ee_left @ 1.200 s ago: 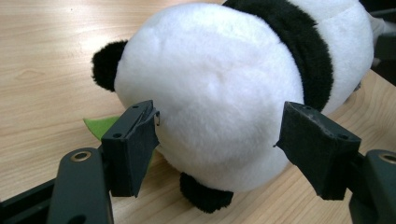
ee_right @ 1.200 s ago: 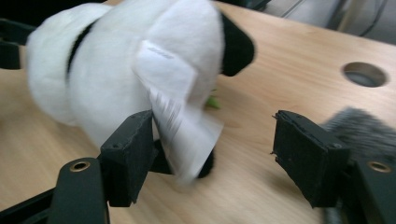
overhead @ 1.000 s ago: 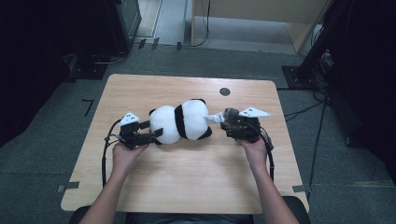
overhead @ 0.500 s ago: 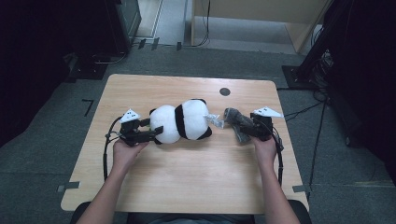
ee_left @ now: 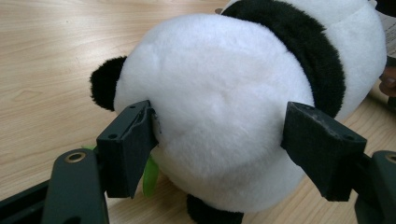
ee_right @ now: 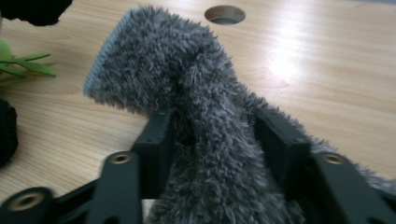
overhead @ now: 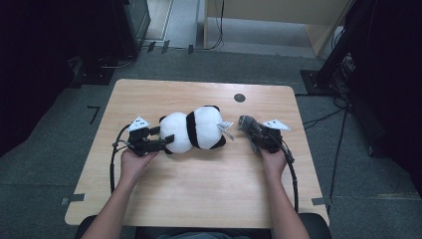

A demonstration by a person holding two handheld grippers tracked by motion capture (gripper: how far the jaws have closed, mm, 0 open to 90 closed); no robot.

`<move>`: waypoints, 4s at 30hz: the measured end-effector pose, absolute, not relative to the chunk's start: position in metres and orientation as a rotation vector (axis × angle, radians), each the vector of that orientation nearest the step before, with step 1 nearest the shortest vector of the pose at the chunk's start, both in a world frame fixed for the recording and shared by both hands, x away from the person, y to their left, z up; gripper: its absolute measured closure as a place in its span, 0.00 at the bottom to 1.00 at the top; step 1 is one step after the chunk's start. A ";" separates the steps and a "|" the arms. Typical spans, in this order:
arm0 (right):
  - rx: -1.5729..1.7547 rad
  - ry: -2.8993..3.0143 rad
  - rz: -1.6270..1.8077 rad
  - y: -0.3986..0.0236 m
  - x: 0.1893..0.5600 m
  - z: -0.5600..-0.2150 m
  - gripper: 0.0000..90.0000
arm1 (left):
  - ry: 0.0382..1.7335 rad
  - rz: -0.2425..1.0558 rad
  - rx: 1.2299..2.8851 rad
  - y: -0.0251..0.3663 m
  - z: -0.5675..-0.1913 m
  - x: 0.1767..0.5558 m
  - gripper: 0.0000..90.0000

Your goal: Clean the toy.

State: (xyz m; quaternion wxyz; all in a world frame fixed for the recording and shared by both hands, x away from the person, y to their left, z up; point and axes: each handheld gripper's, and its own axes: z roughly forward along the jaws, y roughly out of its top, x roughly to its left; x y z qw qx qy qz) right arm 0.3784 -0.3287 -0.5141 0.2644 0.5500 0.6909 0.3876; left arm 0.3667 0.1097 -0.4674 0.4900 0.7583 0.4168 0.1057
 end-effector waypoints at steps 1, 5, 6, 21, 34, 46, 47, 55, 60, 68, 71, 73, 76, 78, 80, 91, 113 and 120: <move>1.501 1.863 1.041 -0.328 0.378 -0.517 0.64 | 1.012 0.257 1.843 0.110 -0.468 0.367 0.27; 1.508 1.876 1.017 -0.327 0.378 -0.520 0.72 | 1.011 0.258 1.842 0.110 -0.469 0.367 0.27; 1.516 1.886 0.995 -0.327 0.379 -0.520 0.72 | 1.010 0.259 1.842 0.110 -0.469 0.367 0.27; 1.504 1.933 0.931 -0.323 0.382 -0.521 0.70 | 1.024 0.245 1.857 0.110 -0.473 0.369 0.24; 1.603 1.954 1.053 -0.335 0.389 -0.501 0.86 | 1.039 0.223 1.852 0.110 -0.473 0.369 0.23; 1.473 2.020 1.081 -0.310 0.388 -0.457 0.86 | 1.030 0.234 1.871 0.111 -0.469 0.366 0.24; 1.459 2.022 1.089 -0.308 0.388 -0.452 0.86 | 1.028 0.235 1.873 0.111 -0.468 0.365 0.24; 1.398 2.058 1.129 -0.291 0.390 -0.424 0.85 | 1.026 0.239 1.883 0.110 -0.468 0.365 0.24; 1.361 2.072 1.150 -0.280 0.392 -0.409 0.85 | 1.042 0.211 1.875 0.109 -0.471 0.368 0.20; 1.249 2.131 1.178 -0.249 0.397 -0.377 0.85 | 1.032 0.220 1.857 0.109 -0.472 0.369 0.19; 1.203 2.162 1.184 -0.233 0.402 -0.367 0.85 | 1.028 0.224 1.860 0.109 -0.473 0.370 0.19; 1.187 2.186 1.178 -0.224 0.405 -0.363 0.85 | 1.029 0.225 1.856 0.109 -0.473 0.370 0.19; 1.160 2.234 1.168 -0.206 0.412 -0.362 0.85 | 1.032 0.234 1.859 0.109 -0.474 0.370 0.19; 1.149 2.261 1.160 -0.197 0.416 -0.362 0.85 | 1.031 0.232 1.860 0.109 -0.474 0.370 0.19; 1.130 2.295 1.161 -0.185 0.421 -0.364 0.85 | 1.030 0.230 1.857 0.109 -0.475 0.370 0.19; 1.063 2.453 1.034 -0.131 0.434 -0.386 0.85 | 1.012 0.228 1.840 0.110 -0.478 0.372 0.19; 1.087 2.473 1.080 -0.102 0.454 -0.378 0.85 | 1.026 0.243 1.892 0.094 -0.483 0.373 0.49; 1.013 2.578 0.985 -0.066 0.456 -0.397 0.84 | 1.051 0.221 1.886 0.097 -0.482 0.373 0.54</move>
